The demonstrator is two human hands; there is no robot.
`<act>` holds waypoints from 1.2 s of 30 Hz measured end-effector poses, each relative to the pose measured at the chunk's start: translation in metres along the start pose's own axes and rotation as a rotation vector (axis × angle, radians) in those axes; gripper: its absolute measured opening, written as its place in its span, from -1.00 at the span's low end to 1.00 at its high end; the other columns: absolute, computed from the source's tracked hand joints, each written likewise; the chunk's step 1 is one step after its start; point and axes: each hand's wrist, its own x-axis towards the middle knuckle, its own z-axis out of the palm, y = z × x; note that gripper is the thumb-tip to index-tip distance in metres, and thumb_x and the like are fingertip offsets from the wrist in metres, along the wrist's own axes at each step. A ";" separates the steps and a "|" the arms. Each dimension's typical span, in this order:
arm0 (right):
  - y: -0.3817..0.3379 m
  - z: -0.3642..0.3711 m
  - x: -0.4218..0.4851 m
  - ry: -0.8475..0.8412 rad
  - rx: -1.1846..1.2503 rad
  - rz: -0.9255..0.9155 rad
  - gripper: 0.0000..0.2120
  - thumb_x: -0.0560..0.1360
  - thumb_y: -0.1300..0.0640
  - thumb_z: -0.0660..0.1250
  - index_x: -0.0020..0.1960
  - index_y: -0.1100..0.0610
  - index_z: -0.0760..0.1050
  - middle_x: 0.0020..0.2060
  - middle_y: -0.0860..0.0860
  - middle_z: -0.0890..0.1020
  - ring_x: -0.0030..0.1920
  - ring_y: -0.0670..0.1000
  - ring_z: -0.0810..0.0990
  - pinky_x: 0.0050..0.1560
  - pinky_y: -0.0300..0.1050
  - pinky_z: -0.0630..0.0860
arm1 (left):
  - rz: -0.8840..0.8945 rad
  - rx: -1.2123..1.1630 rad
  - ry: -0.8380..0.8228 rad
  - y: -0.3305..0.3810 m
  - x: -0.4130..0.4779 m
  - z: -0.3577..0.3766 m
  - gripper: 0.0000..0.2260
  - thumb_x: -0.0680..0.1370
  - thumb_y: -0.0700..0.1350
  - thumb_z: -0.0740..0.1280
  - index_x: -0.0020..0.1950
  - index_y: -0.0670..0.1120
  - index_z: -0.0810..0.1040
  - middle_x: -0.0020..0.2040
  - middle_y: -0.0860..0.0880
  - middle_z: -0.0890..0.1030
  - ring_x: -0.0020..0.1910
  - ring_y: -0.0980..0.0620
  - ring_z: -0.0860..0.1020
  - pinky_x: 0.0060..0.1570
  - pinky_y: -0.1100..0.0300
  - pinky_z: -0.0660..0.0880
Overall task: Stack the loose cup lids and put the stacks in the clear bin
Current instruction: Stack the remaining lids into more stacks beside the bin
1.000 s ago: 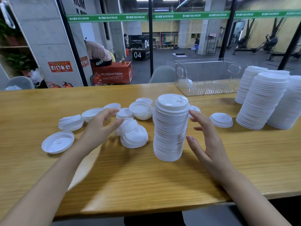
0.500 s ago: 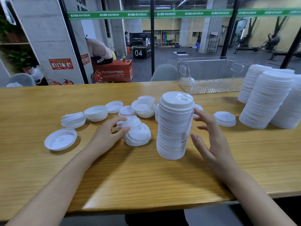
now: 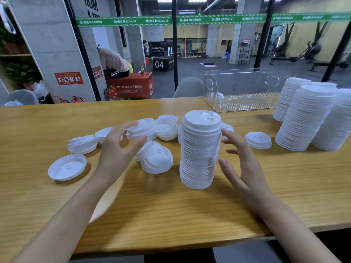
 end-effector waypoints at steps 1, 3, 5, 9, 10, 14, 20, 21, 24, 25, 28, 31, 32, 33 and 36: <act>0.000 0.000 0.000 0.003 0.001 -0.004 -0.54 0.60 -0.15 0.18 0.47 -0.15 0.22 0.41 -0.16 0.37 0.35 0.01 0.44 0.25 -0.22 0.40 | 0.015 -0.030 0.027 0.010 0.001 0.000 -0.63 0.43 0.21 0.44 0.20 0.20 0.50 0.17 0.25 0.53 0.16 0.39 0.43 0.08 0.47 0.30; -0.001 0.000 0.000 0.009 -0.001 -0.011 -0.54 0.61 -0.19 0.16 0.47 -0.14 0.22 0.42 -0.14 0.37 0.36 0.02 0.43 0.26 -0.22 0.40 | 0.060 -0.089 0.050 0.032 0.002 0.001 -0.60 0.37 0.29 0.37 0.16 0.24 0.48 0.13 0.25 0.55 0.17 0.31 0.46 0.09 0.42 0.33; -0.002 -0.001 0.000 0.016 -0.006 -0.013 -0.53 0.61 -0.19 0.15 0.48 -0.12 0.22 0.42 -0.12 0.37 0.36 0.03 0.43 0.26 -0.21 0.40 | 0.131 -0.114 0.015 0.053 0.003 0.006 -0.61 0.38 0.29 0.34 0.17 0.22 0.50 0.13 0.27 0.56 0.20 0.25 0.46 0.15 0.36 0.34; -0.002 -0.002 0.000 0.022 0.003 -0.011 -0.50 0.60 -0.12 0.19 0.49 -0.04 0.22 0.42 -0.12 0.37 0.36 0.03 0.42 0.26 -0.20 0.40 | 0.269 -0.073 -0.129 0.081 0.004 0.023 -0.59 0.41 0.23 0.35 0.23 0.15 0.51 0.21 0.28 0.53 0.30 0.14 0.41 0.25 0.34 0.31; -0.002 -0.002 0.000 0.022 0.007 -0.008 -0.50 0.60 -0.10 0.20 0.49 -0.04 0.22 0.43 -0.11 0.37 0.37 0.03 0.42 0.26 -0.20 0.40 | 0.288 -0.066 -0.150 0.084 0.004 0.028 -0.58 0.41 0.22 0.35 0.23 0.14 0.51 0.21 0.28 0.53 0.31 0.15 0.39 0.24 0.40 0.28; -0.002 -0.002 0.000 0.021 0.018 -0.006 -0.50 0.59 -0.05 0.22 0.49 -0.03 0.23 0.43 -0.09 0.37 0.38 0.03 0.41 0.26 -0.17 0.41 | 0.313 -0.042 -0.206 0.088 0.006 0.038 -0.57 0.40 0.23 0.36 0.23 0.14 0.52 0.20 0.32 0.51 0.30 0.20 0.36 0.20 0.52 0.20; -0.002 -0.003 0.000 0.027 0.017 -0.004 -0.48 0.60 -0.14 0.20 0.50 -0.02 0.22 0.43 -0.10 0.37 0.37 0.03 0.41 0.26 -0.16 0.41 | 0.271 -0.046 -0.278 0.086 0.009 0.040 -0.58 0.37 0.27 0.35 0.20 0.23 0.51 0.18 0.36 0.50 0.31 0.24 0.34 0.19 0.54 0.22; -0.002 -0.003 0.000 0.026 0.017 -0.005 -0.48 0.61 -0.17 0.18 0.50 -0.03 0.22 0.43 -0.11 0.37 0.37 0.03 0.41 0.26 -0.16 0.41 | 0.273 -0.041 -0.286 0.086 0.009 0.041 -0.58 0.37 0.27 0.35 0.21 0.22 0.51 0.19 0.34 0.51 0.31 0.22 0.35 0.20 0.52 0.24; -0.002 -0.003 0.000 0.026 0.015 -0.003 -0.48 0.60 -0.19 0.17 0.50 -0.04 0.22 0.43 -0.10 0.37 0.37 0.04 0.41 0.26 -0.12 0.42 | 0.281 -0.031 -0.310 0.087 0.010 0.042 -0.56 0.39 0.26 0.35 0.24 0.18 0.52 0.20 0.33 0.51 0.32 0.19 0.35 0.23 0.48 0.25; -0.002 -0.002 0.000 0.027 0.015 -0.003 -0.47 0.60 -0.19 0.18 0.50 -0.04 0.22 0.43 -0.09 0.37 0.37 0.05 0.41 0.26 -0.11 0.42 | 0.278 -0.030 -0.319 0.087 0.010 0.042 -0.55 0.39 0.26 0.34 0.24 0.17 0.52 0.20 0.35 0.51 0.31 0.19 0.36 0.23 0.47 0.25; -0.002 -0.003 0.000 0.027 0.016 -0.006 -0.47 0.60 -0.20 0.17 0.50 -0.04 0.22 0.43 -0.09 0.37 0.37 0.04 0.41 0.26 -0.12 0.42 | 0.265 -0.022 -0.338 0.088 0.011 0.042 -0.54 0.38 0.28 0.33 0.24 0.18 0.52 0.21 0.37 0.51 0.32 0.19 0.35 0.22 0.44 0.23; -0.002 -0.003 0.000 0.023 0.017 -0.006 -0.48 0.61 -0.20 0.17 0.50 -0.05 0.22 0.42 -0.09 0.37 0.37 0.04 0.41 0.26 -0.12 0.42 | 0.258 -0.017 -0.347 0.089 0.012 0.042 -0.53 0.38 0.29 0.32 0.25 0.19 0.52 0.24 0.37 0.49 0.33 0.19 0.34 0.22 0.45 0.22; -0.002 -0.003 0.000 0.023 0.016 -0.008 -0.48 0.61 -0.20 0.17 0.50 -0.04 0.22 0.42 -0.09 0.37 0.37 0.04 0.41 0.26 -0.12 0.42 | 0.251 -0.017 -0.351 0.089 0.012 0.043 -0.52 0.38 0.30 0.31 0.26 0.20 0.52 0.25 0.37 0.49 0.34 0.19 0.34 0.23 0.42 0.23; -0.002 -0.003 0.000 0.024 0.015 -0.009 -0.48 0.61 -0.19 0.17 0.50 -0.03 0.22 0.42 -0.09 0.37 0.37 0.05 0.41 0.26 -0.12 0.42 | 0.243 -0.017 -0.354 0.089 0.013 0.043 -0.51 0.37 0.31 0.30 0.27 0.21 0.50 0.25 0.38 0.48 0.34 0.19 0.34 0.24 0.38 0.23; -0.002 -0.003 0.000 0.025 0.012 -0.013 -0.49 0.60 -0.14 0.20 0.50 -0.04 0.22 0.42 -0.10 0.37 0.37 0.04 0.41 0.26 -0.13 0.42 | 0.216 -0.015 -0.365 0.089 0.012 0.046 -0.48 0.37 0.34 0.28 0.30 0.24 0.47 0.23 0.40 0.47 0.33 0.22 0.35 0.26 0.33 0.22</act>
